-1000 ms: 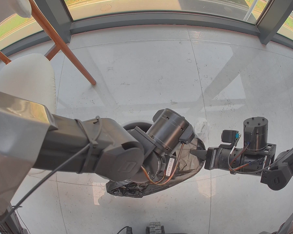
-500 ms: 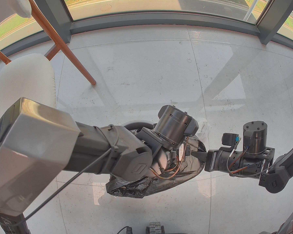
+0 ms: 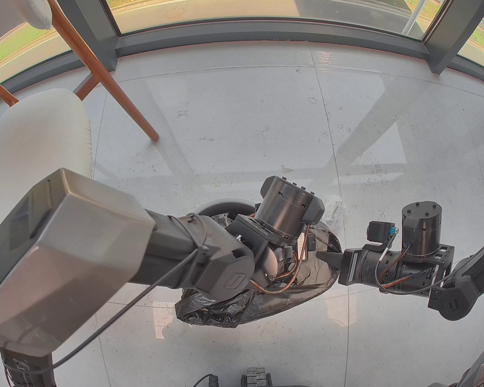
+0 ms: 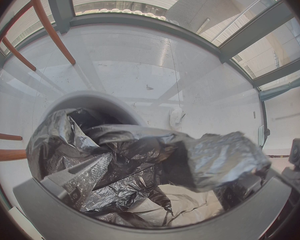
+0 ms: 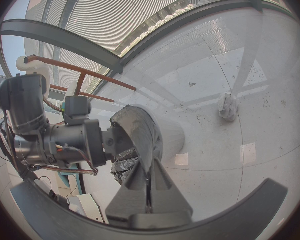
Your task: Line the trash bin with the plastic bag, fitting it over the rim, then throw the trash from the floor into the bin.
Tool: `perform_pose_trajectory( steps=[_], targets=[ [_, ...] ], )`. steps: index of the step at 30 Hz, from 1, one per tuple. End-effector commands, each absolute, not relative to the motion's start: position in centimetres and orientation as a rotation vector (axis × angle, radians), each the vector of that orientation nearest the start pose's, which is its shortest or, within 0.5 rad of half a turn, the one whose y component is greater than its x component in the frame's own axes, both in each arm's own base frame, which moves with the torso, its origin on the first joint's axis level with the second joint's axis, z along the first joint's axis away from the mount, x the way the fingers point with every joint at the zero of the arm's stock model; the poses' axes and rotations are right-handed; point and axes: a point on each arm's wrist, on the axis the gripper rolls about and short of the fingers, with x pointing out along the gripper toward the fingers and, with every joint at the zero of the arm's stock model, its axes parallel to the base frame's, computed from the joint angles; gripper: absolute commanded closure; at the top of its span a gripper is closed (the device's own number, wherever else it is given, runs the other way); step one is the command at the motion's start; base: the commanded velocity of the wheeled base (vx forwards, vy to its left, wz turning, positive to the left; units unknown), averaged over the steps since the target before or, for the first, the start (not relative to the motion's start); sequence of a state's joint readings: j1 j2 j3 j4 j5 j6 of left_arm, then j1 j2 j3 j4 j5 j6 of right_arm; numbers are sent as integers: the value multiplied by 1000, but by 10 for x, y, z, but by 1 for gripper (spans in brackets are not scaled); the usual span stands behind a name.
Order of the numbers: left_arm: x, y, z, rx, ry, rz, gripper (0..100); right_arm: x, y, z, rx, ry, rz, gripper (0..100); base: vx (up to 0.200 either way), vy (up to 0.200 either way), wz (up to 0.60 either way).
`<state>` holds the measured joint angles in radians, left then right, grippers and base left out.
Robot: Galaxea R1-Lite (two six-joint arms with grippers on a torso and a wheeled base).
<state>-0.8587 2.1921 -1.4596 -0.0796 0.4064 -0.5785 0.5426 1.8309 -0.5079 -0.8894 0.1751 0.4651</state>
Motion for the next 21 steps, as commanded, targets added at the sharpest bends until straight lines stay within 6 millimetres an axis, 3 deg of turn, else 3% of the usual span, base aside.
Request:
perform_pose_trajectory(
  steps=[1, 5, 6, 16, 21],
  targets=[
    [294, -329, 102, -141, 657, -257, 0, 243, 151, 97, 357, 587, 590, 100, 0, 0, 0],
    [295, -330, 96, -130, 667, -253, 0, 242, 151, 97, 357, 585, 590, 100, 0, 0, 0],
    [295, -330, 97, -132, 665, -254, 100, 242, 151, 97, 357, 587, 590, 100, 0, 0, 0],
    [298, -323, 99, -136, 667, -237, 100, 243, 151, 98, 358, 584, 590, 100, 0, 0, 0],
    [300, -297, 149, -150, 624, -228, 100, 237, 146, 105, 369, 568, 593, 100, 0, 0, 0]
  ],
)
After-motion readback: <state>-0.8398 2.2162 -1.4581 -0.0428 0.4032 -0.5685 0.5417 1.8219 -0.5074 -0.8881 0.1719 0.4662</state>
